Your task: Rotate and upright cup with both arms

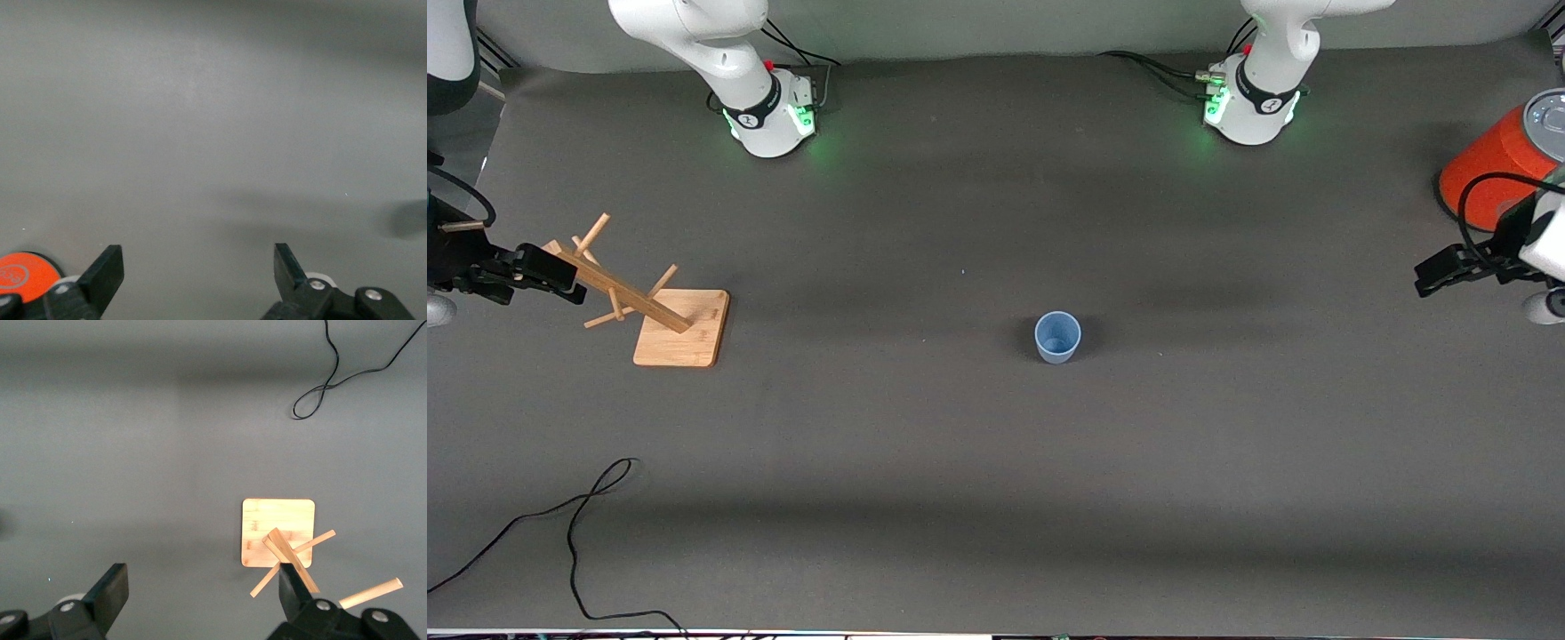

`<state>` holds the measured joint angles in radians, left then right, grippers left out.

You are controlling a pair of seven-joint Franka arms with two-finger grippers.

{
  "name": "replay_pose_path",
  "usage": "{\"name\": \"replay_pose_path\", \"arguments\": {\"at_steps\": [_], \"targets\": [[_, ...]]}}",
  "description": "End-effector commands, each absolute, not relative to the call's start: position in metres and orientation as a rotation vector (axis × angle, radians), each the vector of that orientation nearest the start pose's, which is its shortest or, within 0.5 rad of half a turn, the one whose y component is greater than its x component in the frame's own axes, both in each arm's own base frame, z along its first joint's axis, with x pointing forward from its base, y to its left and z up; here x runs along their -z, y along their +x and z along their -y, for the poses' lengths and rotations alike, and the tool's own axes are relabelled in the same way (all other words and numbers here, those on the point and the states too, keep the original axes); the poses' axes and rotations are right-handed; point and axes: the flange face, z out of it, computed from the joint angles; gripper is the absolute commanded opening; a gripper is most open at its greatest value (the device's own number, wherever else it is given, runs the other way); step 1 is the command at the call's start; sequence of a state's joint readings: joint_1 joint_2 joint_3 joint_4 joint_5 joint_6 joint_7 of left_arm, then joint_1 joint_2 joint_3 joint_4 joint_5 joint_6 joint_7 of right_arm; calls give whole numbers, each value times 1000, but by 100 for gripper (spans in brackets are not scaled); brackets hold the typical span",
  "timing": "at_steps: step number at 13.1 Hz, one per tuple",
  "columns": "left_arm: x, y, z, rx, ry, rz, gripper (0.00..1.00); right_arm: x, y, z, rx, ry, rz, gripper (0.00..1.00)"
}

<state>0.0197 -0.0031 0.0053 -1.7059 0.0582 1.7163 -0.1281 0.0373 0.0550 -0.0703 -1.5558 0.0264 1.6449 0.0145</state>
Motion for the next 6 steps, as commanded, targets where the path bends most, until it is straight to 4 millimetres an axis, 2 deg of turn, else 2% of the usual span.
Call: {"name": "replay_pose_path", "arguments": {"at_steps": [1,2,6], "targets": [[-585,548,-19,22,-3082,198,100,-612,576,16,56,-3124,-47,100],[-584,548,-16,18,-3084,189,100,-611,576,16,54,-3124,-47,100],[-583,550,-23,19,-3090,212,100,-611,576,16,53,-3124,-47,100]]}}
